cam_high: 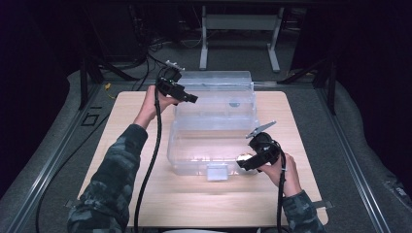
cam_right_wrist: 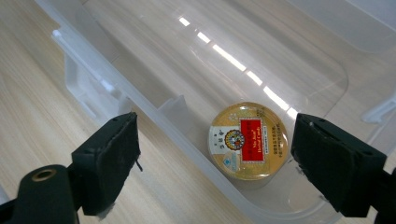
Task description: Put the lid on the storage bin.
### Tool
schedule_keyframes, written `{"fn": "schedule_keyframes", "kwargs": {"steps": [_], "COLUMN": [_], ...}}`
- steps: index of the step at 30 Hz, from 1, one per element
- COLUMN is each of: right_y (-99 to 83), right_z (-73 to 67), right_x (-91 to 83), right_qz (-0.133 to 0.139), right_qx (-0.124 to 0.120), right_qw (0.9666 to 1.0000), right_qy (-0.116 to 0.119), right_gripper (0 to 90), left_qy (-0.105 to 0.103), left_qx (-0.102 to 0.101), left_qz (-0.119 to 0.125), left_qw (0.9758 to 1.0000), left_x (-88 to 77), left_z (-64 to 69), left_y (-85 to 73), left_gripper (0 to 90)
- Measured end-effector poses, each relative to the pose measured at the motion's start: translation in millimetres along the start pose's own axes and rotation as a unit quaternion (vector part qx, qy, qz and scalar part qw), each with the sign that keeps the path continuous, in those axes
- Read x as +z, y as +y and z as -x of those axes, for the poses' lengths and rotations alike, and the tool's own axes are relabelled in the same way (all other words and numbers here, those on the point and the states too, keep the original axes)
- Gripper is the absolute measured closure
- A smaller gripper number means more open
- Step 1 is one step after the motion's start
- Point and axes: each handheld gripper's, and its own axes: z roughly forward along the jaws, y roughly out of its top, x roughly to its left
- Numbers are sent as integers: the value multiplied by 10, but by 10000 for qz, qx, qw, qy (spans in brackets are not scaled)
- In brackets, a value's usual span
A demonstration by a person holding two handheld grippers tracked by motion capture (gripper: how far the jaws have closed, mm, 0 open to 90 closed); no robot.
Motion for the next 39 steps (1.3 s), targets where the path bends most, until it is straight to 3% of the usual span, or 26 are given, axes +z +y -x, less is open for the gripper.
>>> {"fn": "schedule_keyframes", "kwargs": {"steps": [10,14,17,21,23,25,29,39], "right_y": [0,-32,-51,-61,-68,-76,-116,-136], "right_z": [-53,-70,-102,-161,-199,-220,-207,-277], "right_x": [136,156,206,256,271,287,299,311], "right_qz": [-71,99,19,4,41,43,205,337], "right_qx": [-137,-126,-180,-284,-332,-317,-138,-67], "right_qw": [9999,9998,9998,9995,9994,9995,9997,9992], "right_qy": [-5,153,121,119,124,6,83,-195], "right_gripper": [216,291,348,522,567,569,560,525], "left_qy": [295,351,371,374,432,473,499,471], "left_qx": [27,150,307,467,534,622,716,631], "left_qz": [-349,-422,-431,-451,-521,-597,-686,-700], "left_qw": [9990,9984,9979,9972,9963,9952,9938,9944], "left_x": [289,349,362,381,389,389,387,373], "left_z": [-4,38,87,149,177,189,209,247], "left_y": [26,14,18,19,32,41,49,52], "left_gripper": [341,438,502,639,665,684,718,753]}}
